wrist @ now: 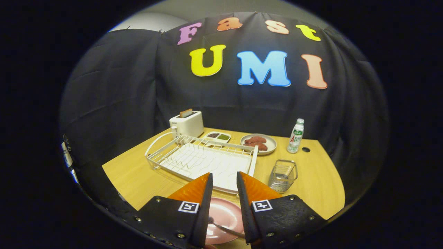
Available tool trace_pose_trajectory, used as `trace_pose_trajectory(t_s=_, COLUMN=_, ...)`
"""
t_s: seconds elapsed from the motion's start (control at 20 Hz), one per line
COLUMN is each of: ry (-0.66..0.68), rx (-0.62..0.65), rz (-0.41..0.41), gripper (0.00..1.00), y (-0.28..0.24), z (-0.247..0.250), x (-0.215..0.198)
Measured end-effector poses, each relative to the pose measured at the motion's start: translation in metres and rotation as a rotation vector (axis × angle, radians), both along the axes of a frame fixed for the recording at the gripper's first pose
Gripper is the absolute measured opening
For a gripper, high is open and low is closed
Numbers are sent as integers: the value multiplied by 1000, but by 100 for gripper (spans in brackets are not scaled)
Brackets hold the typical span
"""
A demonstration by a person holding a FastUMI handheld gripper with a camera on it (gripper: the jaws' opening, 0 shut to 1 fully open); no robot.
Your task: Take the plate from the dish rack, then take the spoon from the basket and place it into the plate.
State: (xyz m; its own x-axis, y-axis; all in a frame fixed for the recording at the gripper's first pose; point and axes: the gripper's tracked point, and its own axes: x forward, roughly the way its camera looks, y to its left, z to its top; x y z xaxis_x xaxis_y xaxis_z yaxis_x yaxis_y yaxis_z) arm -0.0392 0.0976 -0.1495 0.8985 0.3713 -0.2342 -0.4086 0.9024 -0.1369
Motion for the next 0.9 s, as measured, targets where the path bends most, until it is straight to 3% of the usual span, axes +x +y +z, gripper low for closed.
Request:
trace_pose_trajectory(t_s=0.15, ry=-111, rx=37, rz=-77, gripper=42, y=-17, z=52, x=9)
trace_pose_trajectory(t_s=0.35, ry=-153, rx=122, rz=-142, gripper=42, y=-29, z=91, x=16)
trace_pose_trajectory(t_s=0.9, ry=-215, rx=119, rz=-186, gripper=41, y=-43, z=131, x=30)
